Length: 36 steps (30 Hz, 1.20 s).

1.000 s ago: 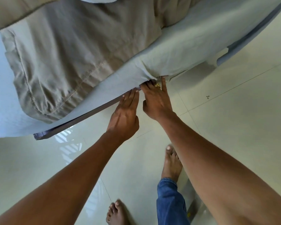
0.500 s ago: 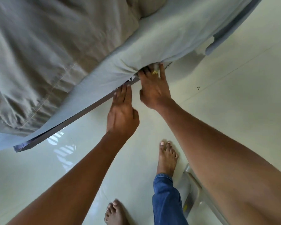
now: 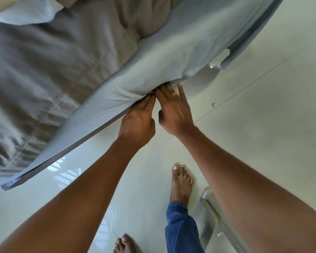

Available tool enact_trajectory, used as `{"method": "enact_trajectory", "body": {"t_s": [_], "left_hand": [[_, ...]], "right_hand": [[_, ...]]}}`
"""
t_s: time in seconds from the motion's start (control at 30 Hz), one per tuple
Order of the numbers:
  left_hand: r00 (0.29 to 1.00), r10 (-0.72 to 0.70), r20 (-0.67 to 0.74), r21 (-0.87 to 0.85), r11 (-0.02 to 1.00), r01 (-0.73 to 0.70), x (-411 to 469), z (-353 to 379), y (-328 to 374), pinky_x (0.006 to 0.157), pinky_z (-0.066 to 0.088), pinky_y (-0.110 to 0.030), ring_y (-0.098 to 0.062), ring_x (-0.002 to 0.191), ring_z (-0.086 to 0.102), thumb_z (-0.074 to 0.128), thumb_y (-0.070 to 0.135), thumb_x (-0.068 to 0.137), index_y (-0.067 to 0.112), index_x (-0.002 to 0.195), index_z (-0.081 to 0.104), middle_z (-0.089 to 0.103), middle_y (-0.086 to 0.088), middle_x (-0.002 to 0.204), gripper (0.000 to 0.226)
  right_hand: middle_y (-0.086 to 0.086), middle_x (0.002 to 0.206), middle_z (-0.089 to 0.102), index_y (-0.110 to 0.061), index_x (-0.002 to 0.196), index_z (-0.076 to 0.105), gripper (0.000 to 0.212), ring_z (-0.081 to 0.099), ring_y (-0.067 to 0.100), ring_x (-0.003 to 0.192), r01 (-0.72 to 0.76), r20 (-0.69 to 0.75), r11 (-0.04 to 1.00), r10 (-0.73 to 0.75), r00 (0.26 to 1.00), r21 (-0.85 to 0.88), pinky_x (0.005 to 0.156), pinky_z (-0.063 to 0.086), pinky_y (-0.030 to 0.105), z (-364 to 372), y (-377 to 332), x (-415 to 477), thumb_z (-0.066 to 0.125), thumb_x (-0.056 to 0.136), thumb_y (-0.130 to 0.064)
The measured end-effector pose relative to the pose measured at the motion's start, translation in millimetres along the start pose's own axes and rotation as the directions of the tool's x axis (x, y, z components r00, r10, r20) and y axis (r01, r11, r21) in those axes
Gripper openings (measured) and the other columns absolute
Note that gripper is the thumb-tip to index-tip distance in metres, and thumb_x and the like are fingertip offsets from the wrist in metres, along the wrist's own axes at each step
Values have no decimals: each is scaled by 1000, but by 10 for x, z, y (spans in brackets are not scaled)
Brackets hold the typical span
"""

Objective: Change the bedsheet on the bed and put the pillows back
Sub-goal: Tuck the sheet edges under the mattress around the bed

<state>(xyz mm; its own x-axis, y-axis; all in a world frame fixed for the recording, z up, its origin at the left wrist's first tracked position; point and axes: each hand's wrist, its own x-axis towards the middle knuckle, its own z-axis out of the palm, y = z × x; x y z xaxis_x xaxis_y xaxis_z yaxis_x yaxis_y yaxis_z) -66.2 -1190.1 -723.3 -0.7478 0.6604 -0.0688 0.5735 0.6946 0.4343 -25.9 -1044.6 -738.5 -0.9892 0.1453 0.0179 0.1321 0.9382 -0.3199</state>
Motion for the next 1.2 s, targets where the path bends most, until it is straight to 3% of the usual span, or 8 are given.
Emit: {"method": "enact_trajectory", "body": {"t_s": [0.13,0.37,0.53,0.7,0.87,1.03,1.1,1.2], "left_hand": [[990,-91,-110,-56,995,85,-398,-102,221,110,48,-39,-32,136,53,38,-1,81,-3,143,51,55,-21,145,63],[981,-179,68,14,984,179,236,67,194,116,39,-38,-31,133,53,54,6,86,1,152,36,53,-20,146,69],[951,-260,164,169,958,233,261,88,441,122,27,-48,-37,147,33,65,20,87,4,159,17,32,-22,160,88],[973,-160,168,-32,985,168,74,15,816,125,22,-47,-34,155,17,52,-2,78,-5,157,20,22,-23,164,86],[938,-209,277,14,977,213,812,67,803,125,20,-42,-35,151,24,61,10,83,-1,158,14,25,-21,163,90],[892,-340,297,165,939,303,981,259,1074,125,14,-47,-35,150,21,60,30,88,7,160,9,22,-17,163,91],[894,-367,257,158,928,336,991,259,1089,126,11,-49,-33,152,18,59,30,90,12,161,10,21,-14,165,89],[943,-278,184,-8,959,285,859,156,1023,127,16,-47,-30,155,16,56,11,90,14,161,19,21,-12,167,80]], "right_hand": [[6,154,47,-15,152,41,87,28,27,152,-18,147,999,25,989,-50,126,7,57,-21,-5,221,67,70,-15],[12,167,27,-6,160,26,87,18,26,157,14,125,999,-10,992,-32,126,13,52,-257,120,-222,65,83,-19],[3,153,50,-17,151,41,79,32,24,151,-93,208,985,123,970,-148,126,8,56,-265,403,409,68,79,-30],[4,153,49,-17,153,39,69,31,25,151,0,265,992,34,964,-129,125,6,58,-359,503,400,54,88,-36],[6,170,19,-9,162,20,91,9,22,158,-14,292,999,26,956,-41,127,10,52,-798,674,-249,56,78,-10],[6,171,14,-8,162,19,91,4,21,159,9,291,1000,-6,957,-11,127,15,50,-980,916,-338,55,79,-3],[4,169,21,-13,161,24,89,10,22,158,18,293,999,-3,956,-47,127,14,53,-861,1000,34,61,81,-9],[3,149,55,-19,142,54,65,39,23,148,11,308,992,29,951,-128,124,12,61,-676,1090,636,64,78,-12]]}}
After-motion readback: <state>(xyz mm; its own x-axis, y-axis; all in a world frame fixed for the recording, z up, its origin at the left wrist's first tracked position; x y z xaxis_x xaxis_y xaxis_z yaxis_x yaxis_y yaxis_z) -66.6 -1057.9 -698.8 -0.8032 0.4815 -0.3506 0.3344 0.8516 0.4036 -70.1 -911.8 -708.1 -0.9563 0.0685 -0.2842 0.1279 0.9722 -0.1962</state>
